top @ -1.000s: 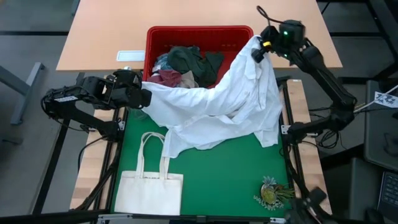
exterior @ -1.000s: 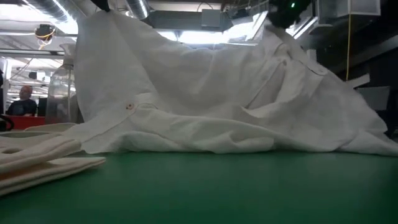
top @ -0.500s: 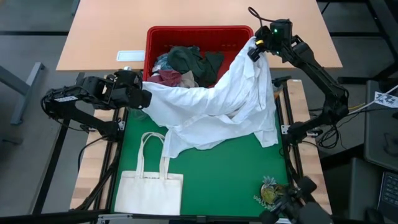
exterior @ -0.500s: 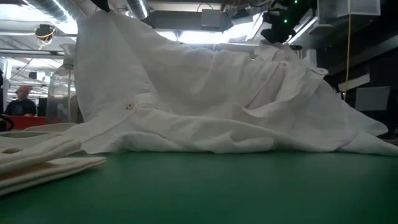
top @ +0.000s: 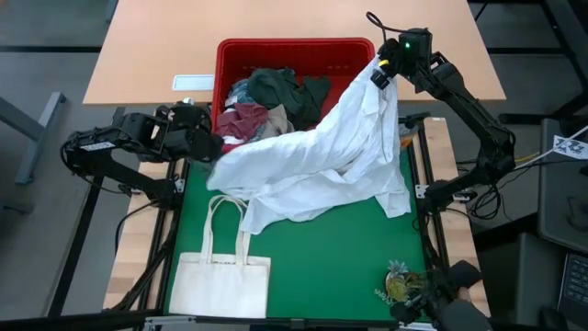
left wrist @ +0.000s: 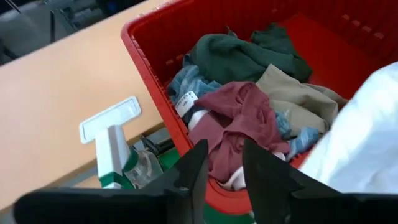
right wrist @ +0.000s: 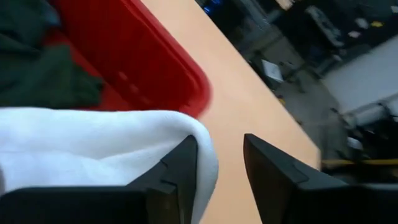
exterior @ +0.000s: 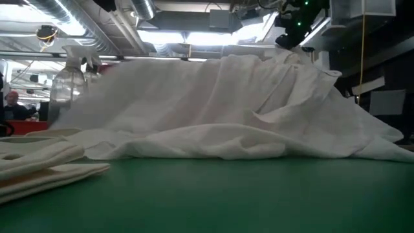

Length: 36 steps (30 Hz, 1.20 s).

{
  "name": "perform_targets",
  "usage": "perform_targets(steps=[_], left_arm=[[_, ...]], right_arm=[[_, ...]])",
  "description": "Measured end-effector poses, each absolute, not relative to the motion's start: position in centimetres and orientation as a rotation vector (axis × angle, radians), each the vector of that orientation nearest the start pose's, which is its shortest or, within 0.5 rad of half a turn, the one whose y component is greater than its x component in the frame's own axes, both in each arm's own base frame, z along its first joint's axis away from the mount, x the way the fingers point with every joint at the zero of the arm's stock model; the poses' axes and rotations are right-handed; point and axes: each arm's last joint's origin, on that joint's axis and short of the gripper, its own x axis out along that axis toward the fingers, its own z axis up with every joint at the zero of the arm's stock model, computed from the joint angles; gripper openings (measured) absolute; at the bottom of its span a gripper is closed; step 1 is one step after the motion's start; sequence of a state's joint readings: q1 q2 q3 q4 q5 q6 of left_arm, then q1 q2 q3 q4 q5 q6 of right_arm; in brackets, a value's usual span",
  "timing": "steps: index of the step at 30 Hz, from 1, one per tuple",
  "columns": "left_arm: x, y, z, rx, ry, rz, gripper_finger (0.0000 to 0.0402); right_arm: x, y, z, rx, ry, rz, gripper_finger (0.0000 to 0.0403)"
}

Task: Fold Laundry from Bin
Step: Fold the white polo shirt

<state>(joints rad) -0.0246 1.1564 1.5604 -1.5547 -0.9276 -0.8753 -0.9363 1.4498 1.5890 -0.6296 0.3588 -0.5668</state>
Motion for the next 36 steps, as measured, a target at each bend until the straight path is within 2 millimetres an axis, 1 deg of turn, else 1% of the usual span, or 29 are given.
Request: perform_targets(steps=[5,7,10,13,17,21,25,31,36], left_arm=[[15.2,1.9,41.9,-0.215,0.607,1.147,0.0113],[15.5,1.8,41.8,-0.228,0.629,1.107,0.0113],[16.3,1.6,41.8,-0.252,0.671,1.006,0.011],[17.5,1.2,41.6,-0.276,0.711,0.88,0.0105],[20.0,0.0,40.8,-0.275,0.789,0.696,0.0101],[22.9,-1.5,39.2,-0.204,0.898,0.567,0.01],[25.6,-2.9,37.0,-0.12,1.008,0.488,0.0109],[28.8,-3.9,33.7,-0.067,1.153,0.434,0.0146],[30.8,-4.5,31.0,-0.079,1.265,0.395,0.0176]], right_arm=[[16.8,-25.3,41.7,-0.433,0.974,-1.185,0.0133],[16.7,-25.3,42.2,-0.479,1.012,-1.204,0.0133],[16.6,-25.1,43.0,-0.51,1.013,-1.213,0.0133],[16.5,-25.0,43.6,-0.516,0.992,-1.224,0.0134],[16.4,-25.0,44.0,-0.518,0.982,-1.229,0.0134],[16.4,-24.9,43.8,-0.515,0.994,-1.22,0.0134],[16.4,-24.9,43.7,-0.512,1.004,-1.213,0.0134],[16.4,-24.9,43.7,-0.512,1.004,-1.213,0.0134],[16.4,-24.9,43.7,-0.515,1.005,-1.212,0.0134]])
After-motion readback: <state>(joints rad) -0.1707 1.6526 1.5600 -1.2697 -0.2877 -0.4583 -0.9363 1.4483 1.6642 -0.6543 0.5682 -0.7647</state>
